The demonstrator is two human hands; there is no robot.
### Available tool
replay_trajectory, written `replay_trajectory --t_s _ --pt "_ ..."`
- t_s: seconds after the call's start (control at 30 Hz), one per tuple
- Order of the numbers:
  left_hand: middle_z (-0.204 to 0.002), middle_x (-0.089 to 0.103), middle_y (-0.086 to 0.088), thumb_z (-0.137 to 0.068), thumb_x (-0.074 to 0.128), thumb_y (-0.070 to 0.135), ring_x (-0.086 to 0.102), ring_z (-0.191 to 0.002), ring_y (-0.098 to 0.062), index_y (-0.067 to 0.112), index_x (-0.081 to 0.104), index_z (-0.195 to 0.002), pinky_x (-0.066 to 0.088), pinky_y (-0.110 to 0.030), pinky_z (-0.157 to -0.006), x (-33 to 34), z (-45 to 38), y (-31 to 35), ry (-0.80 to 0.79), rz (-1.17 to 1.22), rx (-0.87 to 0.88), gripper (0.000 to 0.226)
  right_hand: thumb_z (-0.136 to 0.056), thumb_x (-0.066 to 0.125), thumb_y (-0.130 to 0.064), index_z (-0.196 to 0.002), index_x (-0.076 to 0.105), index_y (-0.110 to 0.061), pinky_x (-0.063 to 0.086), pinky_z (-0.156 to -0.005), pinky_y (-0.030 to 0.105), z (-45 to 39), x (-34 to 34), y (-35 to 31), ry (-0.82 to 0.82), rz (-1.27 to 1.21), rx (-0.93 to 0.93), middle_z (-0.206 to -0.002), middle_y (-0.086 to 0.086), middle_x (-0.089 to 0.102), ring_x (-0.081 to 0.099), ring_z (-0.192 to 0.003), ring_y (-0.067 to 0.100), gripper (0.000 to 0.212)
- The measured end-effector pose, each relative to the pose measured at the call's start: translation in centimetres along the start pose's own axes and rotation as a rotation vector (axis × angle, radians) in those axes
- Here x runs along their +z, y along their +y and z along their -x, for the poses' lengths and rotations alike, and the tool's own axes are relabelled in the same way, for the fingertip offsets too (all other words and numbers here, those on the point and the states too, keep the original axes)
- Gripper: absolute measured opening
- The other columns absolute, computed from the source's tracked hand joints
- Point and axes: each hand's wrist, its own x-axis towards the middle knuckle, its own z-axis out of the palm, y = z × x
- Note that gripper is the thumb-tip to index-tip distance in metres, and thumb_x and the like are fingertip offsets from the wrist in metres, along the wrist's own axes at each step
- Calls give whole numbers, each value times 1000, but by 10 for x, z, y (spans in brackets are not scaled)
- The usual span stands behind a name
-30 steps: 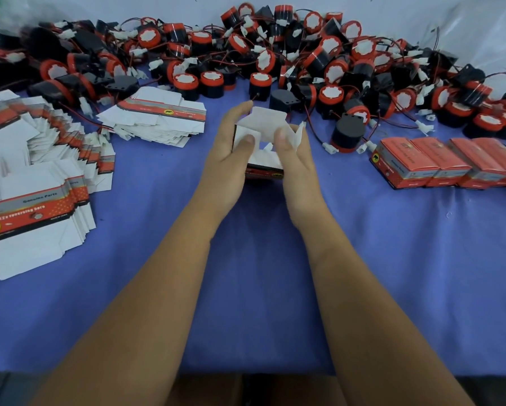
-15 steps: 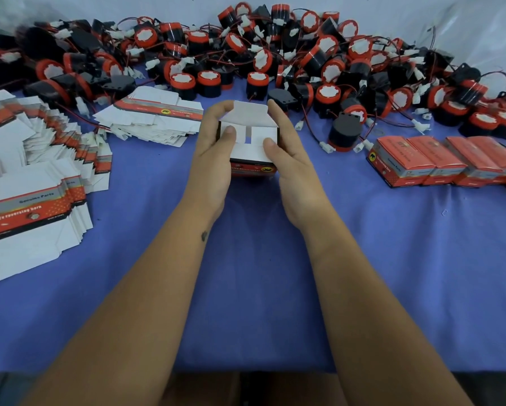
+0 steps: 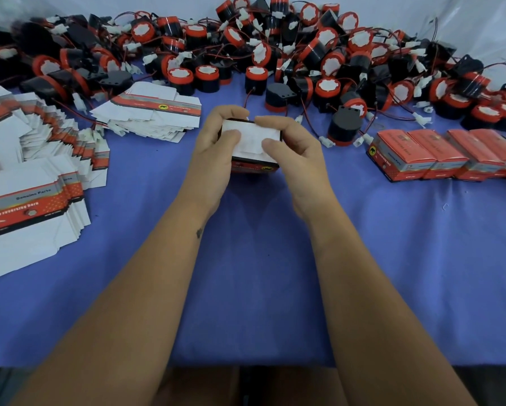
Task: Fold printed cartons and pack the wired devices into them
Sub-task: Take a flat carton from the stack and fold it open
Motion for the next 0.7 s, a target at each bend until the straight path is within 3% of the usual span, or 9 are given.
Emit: replay_trajectory --t_s 0.13,0.33,0.43,0.47,0.53,0.6,0.7 --pt "-120 60 1 -83 40 15 64 -94 -7 40 59 -115 53 -23 -74 -2 -1 2 -55 9 -67 45 -89 64 -1 -113 61 -26 56 -76 25 0 3 2 53 45 8 -110 5 66 66 -98 15 35" --pt "-115 61 8 -85 48 2 60 -90 3 37 60 -115 50 -14 -72 0 0 -2 -13 -116 -36 47 -87 67 -3 -97 60 -19 56 -71 24 -2 4 6 176 200 -19 -95 -6 66 67 -90 12 21" --pt "-117 62 7 -86 47 9 61 -96 -2 38 59 -111 53 -21 -75 -1 0 -1 13 -100 -52 40 -92 63 -10 -95 63 -22 55 -72 24 -3 5 7 190 190 -18 -92 -7 66 64 -87 10 12" --pt "-118 61 8 -88 44 16 60 -100 -3 38 58 -113 54 -26 -79 -2 2 -1 13 -61 -60 35 -96 59 -17 -98 65 -21 53 -75 24 -3 7 7 199 136 21 -93 -7 66 62 -87 8 7" --pt "-128 55 10 -94 37 33 54 -117 -4 37 54 -123 48 -31 -100 1 1 0 28 -33 -60 34 -101 47 -35 -112 67 -22 49 -89 27 -5 9 8 236 29 173 -112 -6 65 58 -103 7 26" --pt "-139 45 9 -97 33 36 42 -132 -7 33 48 -136 35 -31 -112 7 -6 2 95 -166 -102 42 -102 34 -49 -123 64 -29 43 -94 24 -7 10 10 207 99 306 -126 -9 59 54 -116 6 41" --pt "-146 46 -9 -101 32 21 38 -136 -26 24 39 -150 29 -39 -113 12 -19 2 230 -586 -233 49 -102 41 -40 -122 65 -31 40 -74 10 -4 9 12 123 165 307 -105 -24 57 54 -91 -13 31"
